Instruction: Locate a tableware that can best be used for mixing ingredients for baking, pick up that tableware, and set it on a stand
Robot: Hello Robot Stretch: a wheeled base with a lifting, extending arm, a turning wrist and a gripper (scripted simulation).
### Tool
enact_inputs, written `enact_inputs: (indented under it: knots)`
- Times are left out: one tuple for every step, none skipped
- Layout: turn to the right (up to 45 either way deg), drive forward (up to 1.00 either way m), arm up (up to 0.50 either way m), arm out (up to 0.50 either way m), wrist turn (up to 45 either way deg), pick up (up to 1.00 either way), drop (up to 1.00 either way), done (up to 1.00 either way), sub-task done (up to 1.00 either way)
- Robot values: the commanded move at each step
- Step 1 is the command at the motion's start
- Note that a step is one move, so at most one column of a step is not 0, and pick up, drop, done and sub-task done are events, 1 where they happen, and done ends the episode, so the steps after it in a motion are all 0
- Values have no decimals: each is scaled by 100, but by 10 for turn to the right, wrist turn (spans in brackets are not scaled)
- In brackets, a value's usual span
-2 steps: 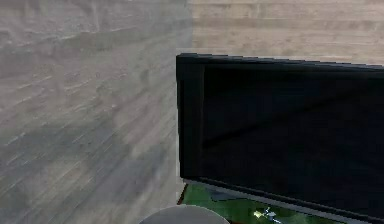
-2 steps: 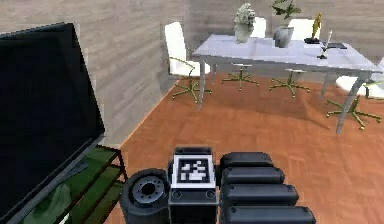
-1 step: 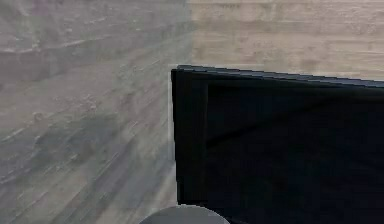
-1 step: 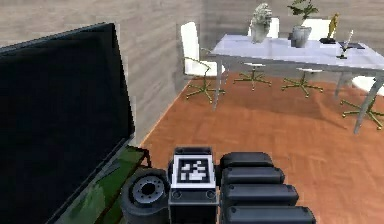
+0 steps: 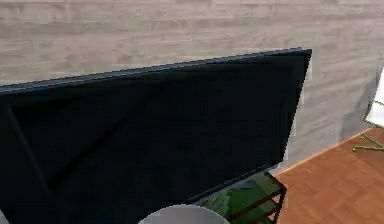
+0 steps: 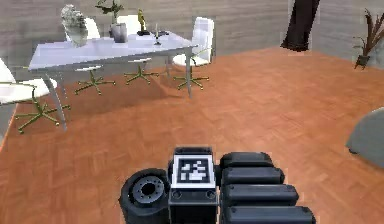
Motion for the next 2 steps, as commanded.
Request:
enact_inputs:
  knots:
    - [450,0,0,0,0,0,0,0,0]
    - [240,0,0,0,0,0,0,0,0]
